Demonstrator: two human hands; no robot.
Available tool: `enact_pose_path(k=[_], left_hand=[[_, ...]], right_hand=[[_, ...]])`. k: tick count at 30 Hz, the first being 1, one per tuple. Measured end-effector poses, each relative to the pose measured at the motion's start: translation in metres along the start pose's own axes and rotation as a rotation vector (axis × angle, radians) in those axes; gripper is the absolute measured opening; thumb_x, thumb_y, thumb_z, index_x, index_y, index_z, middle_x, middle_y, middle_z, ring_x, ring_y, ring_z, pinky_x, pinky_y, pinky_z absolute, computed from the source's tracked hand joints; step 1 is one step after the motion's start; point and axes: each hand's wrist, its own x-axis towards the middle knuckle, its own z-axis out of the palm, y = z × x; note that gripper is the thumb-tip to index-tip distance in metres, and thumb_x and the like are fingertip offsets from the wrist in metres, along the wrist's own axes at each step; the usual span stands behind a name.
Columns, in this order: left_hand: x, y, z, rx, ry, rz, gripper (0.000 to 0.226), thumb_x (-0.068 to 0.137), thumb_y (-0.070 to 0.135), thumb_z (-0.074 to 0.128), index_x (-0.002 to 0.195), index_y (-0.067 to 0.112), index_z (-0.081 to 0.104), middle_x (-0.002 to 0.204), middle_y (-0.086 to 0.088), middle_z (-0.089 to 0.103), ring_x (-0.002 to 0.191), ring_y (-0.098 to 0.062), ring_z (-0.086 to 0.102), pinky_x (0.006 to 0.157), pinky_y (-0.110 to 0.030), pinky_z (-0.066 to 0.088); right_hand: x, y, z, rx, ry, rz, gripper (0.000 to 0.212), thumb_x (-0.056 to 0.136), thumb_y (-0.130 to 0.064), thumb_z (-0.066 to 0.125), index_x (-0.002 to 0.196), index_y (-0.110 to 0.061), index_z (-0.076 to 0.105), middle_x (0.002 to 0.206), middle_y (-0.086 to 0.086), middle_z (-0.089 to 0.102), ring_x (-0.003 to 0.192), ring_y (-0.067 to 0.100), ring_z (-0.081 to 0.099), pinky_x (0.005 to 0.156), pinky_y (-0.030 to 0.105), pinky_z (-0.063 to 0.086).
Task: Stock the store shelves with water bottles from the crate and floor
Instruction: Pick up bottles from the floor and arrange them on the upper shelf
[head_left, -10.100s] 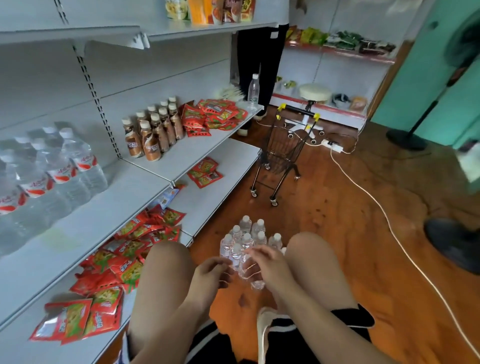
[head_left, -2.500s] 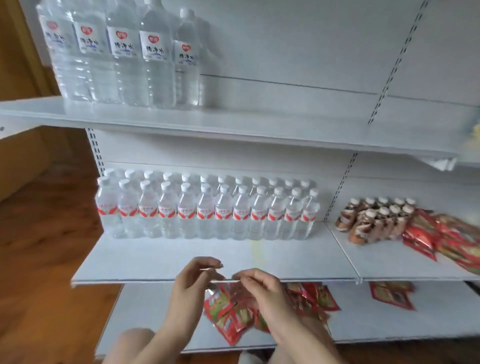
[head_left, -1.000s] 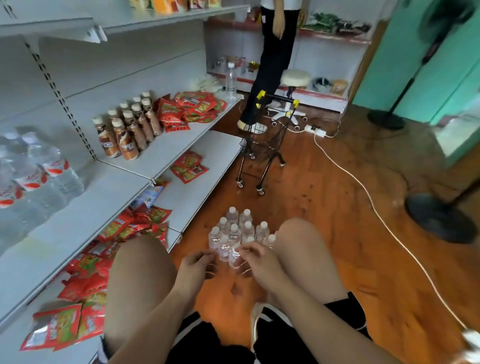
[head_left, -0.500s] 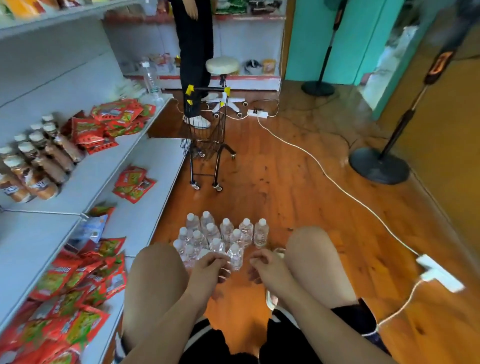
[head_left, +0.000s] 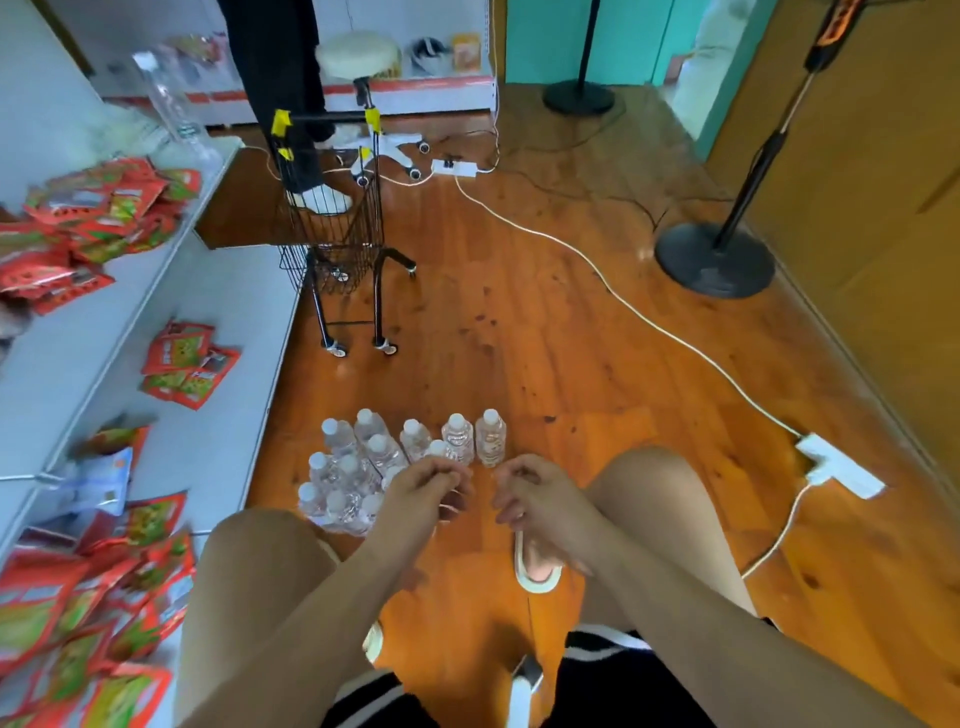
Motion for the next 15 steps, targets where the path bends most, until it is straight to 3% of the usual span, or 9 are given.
enact_pose_path(k=[2, 5, 9, 13, 15], left_hand=[[0.015, 0.000, -0.006, 0.011, -0.005, -0.026, 0.020, 0.099, -0.003, 0.049, 0.097, 0.000, 0.068, 0.078, -0.007, 0.072, 0.072, -0.021, 0.063, 0.061, -0.025, 0.048], [0.040, 0.001, -0.016, 0.037, -0.023, -0.063, 0.019, 0.099, -0.002, 0.050, 0.097, 0.001, 0.069, 0.081, -0.009, 0.072, 0.071, -0.020, 0.063, 0.059, -0.022, 0.048], [0.090, 0.003, -0.023, 0.113, -0.046, -0.066, 0.019, 0.099, 0.000, 0.050, 0.098, 0.003, 0.069, 0.087, -0.012, 0.071, 0.072, -0.018, 0.064, 0.065, -0.024, 0.049], [0.152, -0.009, -0.021, 0.202, -0.078, -0.076, 0.020, 0.099, 0.005, 0.053, 0.091, 0.012, 0.069, 0.087, -0.009, 0.074, 0.074, -0.017, 0.065, 0.068, -0.027, 0.049], [0.180, -0.021, -0.021, 0.303, -0.112, -0.069, 0.019, 0.098, 0.009, 0.056, 0.087, 0.017, 0.069, 0.088, -0.008, 0.075, 0.076, -0.018, 0.068, 0.071, -0.031, 0.050]], right_hand=[[0.021, -0.011, 0.000, -0.037, -0.007, -0.007, 0.012, 0.102, -0.015, 0.053, 0.094, -0.018, 0.061, 0.082, 0.011, 0.069, 0.063, 0.019, 0.066, 0.055, 0.024, 0.051], [0.056, -0.026, -0.001, -0.112, -0.014, -0.007, 0.018, 0.100, -0.007, 0.049, 0.089, -0.018, 0.058, 0.074, 0.008, 0.067, 0.055, 0.017, 0.063, 0.057, 0.028, 0.049], [0.112, -0.033, -0.001, -0.171, 0.005, 0.040, 0.017, 0.099, 0.002, 0.049, 0.088, -0.009, 0.054, 0.069, 0.009, 0.061, 0.045, 0.010, 0.057, 0.043, 0.018, 0.043], [0.185, -0.003, -0.001, -0.415, 0.038, 0.115, 0.013, 0.098, -0.006, 0.054, 0.088, -0.013, 0.056, 0.081, 0.014, 0.062, 0.065, 0.024, 0.057, 0.049, 0.024, 0.039], [0.220, 0.020, -0.004, -0.586, 0.024, 0.158, 0.008, 0.097, -0.010, 0.053, 0.101, -0.014, 0.059, 0.092, 0.012, 0.061, 0.082, 0.026, 0.059, 0.060, 0.025, 0.040]])
